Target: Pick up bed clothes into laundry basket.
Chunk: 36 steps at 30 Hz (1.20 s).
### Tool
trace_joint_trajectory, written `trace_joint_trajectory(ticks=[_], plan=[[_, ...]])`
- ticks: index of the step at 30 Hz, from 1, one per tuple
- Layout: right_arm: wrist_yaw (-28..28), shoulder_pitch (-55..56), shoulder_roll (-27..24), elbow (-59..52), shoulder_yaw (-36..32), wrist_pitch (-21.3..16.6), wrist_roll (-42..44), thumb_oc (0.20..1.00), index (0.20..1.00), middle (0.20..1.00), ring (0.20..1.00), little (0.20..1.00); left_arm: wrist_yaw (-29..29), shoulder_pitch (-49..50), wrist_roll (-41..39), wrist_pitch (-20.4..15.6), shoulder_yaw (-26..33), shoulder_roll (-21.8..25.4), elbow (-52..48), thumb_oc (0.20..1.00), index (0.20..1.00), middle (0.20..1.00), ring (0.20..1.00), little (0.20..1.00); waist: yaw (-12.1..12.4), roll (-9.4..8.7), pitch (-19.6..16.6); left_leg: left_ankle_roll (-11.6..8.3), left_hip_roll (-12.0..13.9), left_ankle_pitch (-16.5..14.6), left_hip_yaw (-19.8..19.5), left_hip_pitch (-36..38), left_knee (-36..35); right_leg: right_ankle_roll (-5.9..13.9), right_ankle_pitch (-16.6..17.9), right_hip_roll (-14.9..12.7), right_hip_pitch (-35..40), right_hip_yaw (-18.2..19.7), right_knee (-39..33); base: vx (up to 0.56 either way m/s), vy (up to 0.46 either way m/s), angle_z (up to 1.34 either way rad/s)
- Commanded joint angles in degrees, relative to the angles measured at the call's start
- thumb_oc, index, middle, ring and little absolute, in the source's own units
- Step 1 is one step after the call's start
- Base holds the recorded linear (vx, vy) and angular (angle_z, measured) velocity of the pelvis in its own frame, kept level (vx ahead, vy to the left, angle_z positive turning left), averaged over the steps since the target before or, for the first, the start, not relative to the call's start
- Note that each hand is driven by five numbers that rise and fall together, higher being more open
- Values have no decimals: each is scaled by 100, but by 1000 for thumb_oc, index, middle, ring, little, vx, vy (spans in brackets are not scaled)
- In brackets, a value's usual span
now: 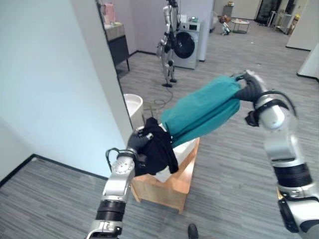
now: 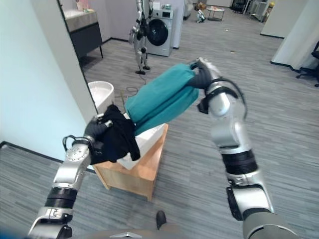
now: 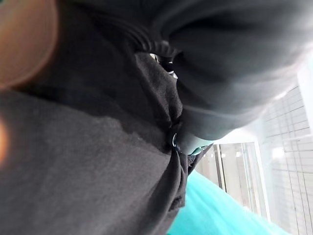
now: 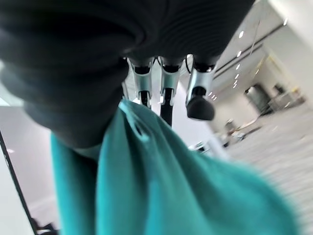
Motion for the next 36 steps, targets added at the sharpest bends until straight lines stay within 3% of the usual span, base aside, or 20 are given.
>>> trace_joint_trajectory(ticks=[1,5,8,10,13,15,17,18,20,28,36], plan=[[-535,-732,289,573,227,-336,-308,200,200,200,200,200,-53,-234,-245,-471,27,91,-434,200,200,200,200,200,97,-192,-381,-322,136,25,103,261,65,-140,165,83,1027,-38,-796,204,-82,20],[-900,-1098,697,1587,671,-425,-358,200,200,200,200,200,-85,47,-298,-467,48,-11,-586,200,200,200,200,200,280,-130,-388,-395,70,-106,-1,484,336,-153,37,61,1300,-170,-796,201,-68,4],[-1428,-1354,869,2587,884,-350,-310,200,200,200,200,200,-82,227,-424,-486,36,-145,-696,200,200,200,200,200,485,-285,-160,-408,-40,-487,-393,-75,1658,-94,-63,-194,1602,-347,-796,152,-81,20],[-1797,-1523,878,3300,1011,-337,-258,200,200,200,200,200,-184,444,-490,-524,11,-226,-728,200,200,200,200,200,640,-311,-58,-298,-238,-376,-860,-715,1866,-92,-227,-210,1744,-463,-796,184,-43,55],[-2072,-1679,921,3758,1101,-361,-303,200,200,200,200,200,-286,861,-585,-605,51,-180,-824,200,200,200,200,200,791,-153,-9,-231,-143,252,-1081,-834,918,-129,-366,-78,1801,-452,-796,180,15,33],[-2215,-1727,928,3901,1173,-399,-316,200,200,200,200,200,-338,1069,-643,-739,76,-149,-816,200,200,200,200,200,925,-129,25,-315,-124,614,-1254,-1102,310,-173,-527,-59,1915,-384,-796,131,8,5],[-2285,-1764,839,3905,1186,-385,-283,200,200,200,200,200,-352,1094,-688,-816,78,-137,-761,200,200,200,200,200,950,-145,68,-370,-118,705,-1241,-1303,227,-193,-620,-99,1976,-390,-796,122,26,-8],[-2129,-1761,761,3883,1201,-405,-333,200,200,200,200,200,-457,1305,-761,-826,162,-121,-618,200,200,200,200,200,917,-68,14,-397,31,787,-1041,-1158,65,-173,-715,-67,2053,-444,-796,209,58,-2],[-2095,-1630,816,3831,1178,-398,-384,200,200,200,200,200,-480,1507,-830,-856,308,-156,-562,200,200,200,200,200,955,18,-38,-480,71,1020,-1106,-993,65,-162,-751,27,2146,-436,-796,172,42,-4],[-2267,-1317,1156,4323,1367,-509,-302,200,200,200,200,200,-614,1796,-1028,-973,474,-238,-640,200,200,200,200,200,1137,43,-78,-506,73,1046,-1025,-790,65,-117,-908,2,2288,-513,-796,119,69,1],[-2985,-1317,1925,6309,1600,-560,-73,200,200,200,200,200,-711,1549,-1033,-995,106,-392,-627,200,200,200,200,200,1382,-9,180,-441,26,1093,-1091,-1121,65,36,-929,-19,2050,-674,-796,-15,45,13]])
